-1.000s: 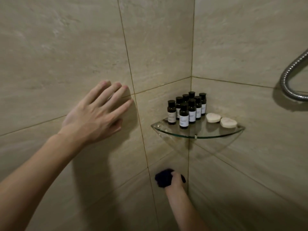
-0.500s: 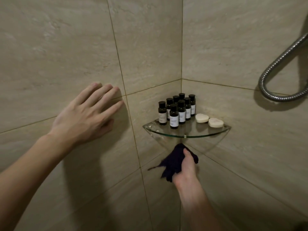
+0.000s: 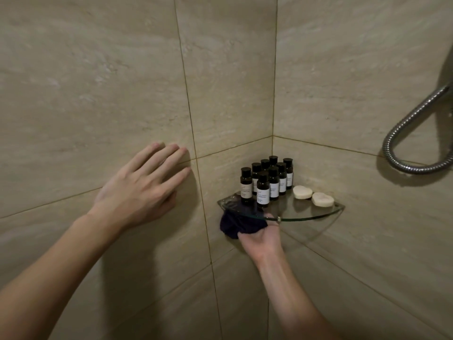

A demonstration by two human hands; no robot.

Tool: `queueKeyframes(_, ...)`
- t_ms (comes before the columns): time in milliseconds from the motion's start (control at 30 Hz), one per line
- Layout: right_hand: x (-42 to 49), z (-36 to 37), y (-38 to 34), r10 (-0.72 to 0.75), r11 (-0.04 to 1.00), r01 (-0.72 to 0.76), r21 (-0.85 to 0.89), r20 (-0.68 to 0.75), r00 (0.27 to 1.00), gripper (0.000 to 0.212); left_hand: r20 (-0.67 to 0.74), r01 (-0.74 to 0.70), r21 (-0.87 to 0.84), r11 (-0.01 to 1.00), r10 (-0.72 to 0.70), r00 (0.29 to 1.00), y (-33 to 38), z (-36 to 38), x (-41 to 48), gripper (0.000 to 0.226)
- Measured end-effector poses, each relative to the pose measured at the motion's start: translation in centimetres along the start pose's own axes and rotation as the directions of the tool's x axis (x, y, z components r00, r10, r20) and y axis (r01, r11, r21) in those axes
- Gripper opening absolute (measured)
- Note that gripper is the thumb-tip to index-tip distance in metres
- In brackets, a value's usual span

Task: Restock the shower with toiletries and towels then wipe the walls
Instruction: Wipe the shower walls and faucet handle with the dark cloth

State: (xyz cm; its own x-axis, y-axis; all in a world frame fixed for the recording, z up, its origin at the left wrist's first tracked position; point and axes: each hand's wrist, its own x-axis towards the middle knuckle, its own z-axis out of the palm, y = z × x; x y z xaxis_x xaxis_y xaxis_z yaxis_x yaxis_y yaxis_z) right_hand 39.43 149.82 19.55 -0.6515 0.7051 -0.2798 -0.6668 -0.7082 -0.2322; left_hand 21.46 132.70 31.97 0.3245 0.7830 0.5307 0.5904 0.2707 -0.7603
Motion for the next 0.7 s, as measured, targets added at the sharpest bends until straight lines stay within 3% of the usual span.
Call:
queueKeyframes(200,-1.2,0.3,0.2,-0.001,0.987,-0.022,0.157,0.144,0.99,0.062,-0.023,0.01,-0.027,1.0,-0.01,1.0,0.1,-0.1,0.0,0.043)
queueKeyframes(500,-4.9,-1.6,0.8,0.084,0.996,-0.087,0.011,0.155,0.984,0.082,-0.024,0.007,-0.04,0.999,-0.008,1.0,0.1,-0.3,0.0,0.043)
queueKeyframes(700,-4.7,0.5,0.3,0.121,0.992,-0.114,-0.055,0.151,0.981,0.08,-0.007,0.008,-0.03,1.0,-0.008,1.0,0.1,-0.3,0.0,0.043)
